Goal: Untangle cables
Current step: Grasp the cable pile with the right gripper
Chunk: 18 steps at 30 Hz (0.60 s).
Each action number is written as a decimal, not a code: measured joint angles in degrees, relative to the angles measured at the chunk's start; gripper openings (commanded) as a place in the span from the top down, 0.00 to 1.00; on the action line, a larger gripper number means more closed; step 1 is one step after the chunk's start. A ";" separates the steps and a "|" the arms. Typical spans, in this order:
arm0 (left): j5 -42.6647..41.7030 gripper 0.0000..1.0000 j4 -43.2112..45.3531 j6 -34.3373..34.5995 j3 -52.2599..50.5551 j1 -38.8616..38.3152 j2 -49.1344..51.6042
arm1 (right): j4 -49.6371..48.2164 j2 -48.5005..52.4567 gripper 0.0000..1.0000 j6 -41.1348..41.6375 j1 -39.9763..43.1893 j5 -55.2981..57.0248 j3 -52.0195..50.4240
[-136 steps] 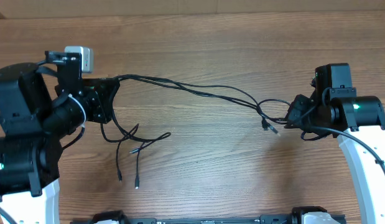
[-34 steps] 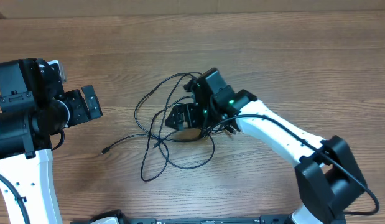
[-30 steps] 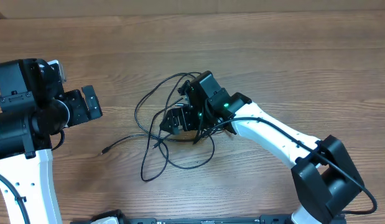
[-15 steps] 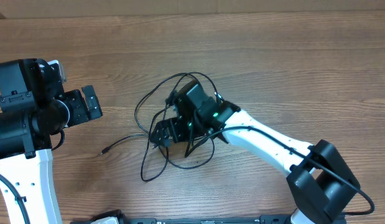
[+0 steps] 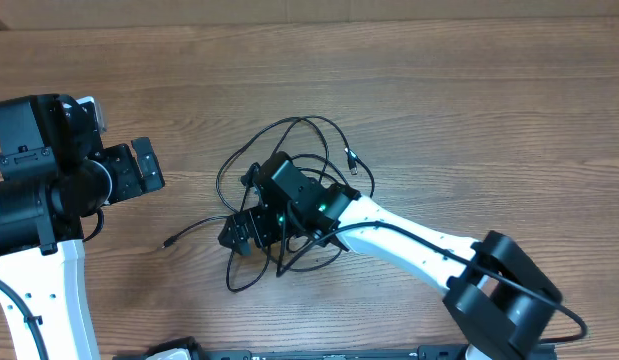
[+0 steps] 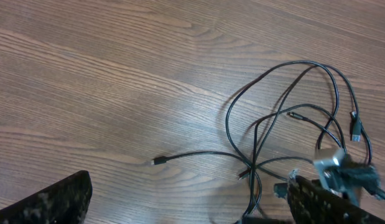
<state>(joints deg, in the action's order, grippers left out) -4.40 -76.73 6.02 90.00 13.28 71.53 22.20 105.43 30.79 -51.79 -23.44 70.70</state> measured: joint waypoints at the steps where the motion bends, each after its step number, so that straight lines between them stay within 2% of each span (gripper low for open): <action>1: -0.02 0.00 0.00 0.00 0.00 0.00 0.00 | -0.35 1.22 0.00 2.16 0.00 0.13 0.00; 10: 0.00 0.00 0.00 0.00 0.00 0.00 0.00 | -3.93 6.01 0.01 8.68 -0.09 -0.61 0.00; 16: -0.02 0.00 0.00 0.00 0.00 0.00 0.00 | -7.69 6.73 0.12 9.64 -1.70 -0.76 0.00; 18: 0.00 0.00 0.00 0.00 0.00 0.00 0.00 | -8.46 6.91 0.22 9.75 -2.51 -0.79 0.00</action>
<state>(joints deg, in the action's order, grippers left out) -4.40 -76.73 6.02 90.00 13.28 71.53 13.74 112.33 40.53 -54.30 -24.23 70.70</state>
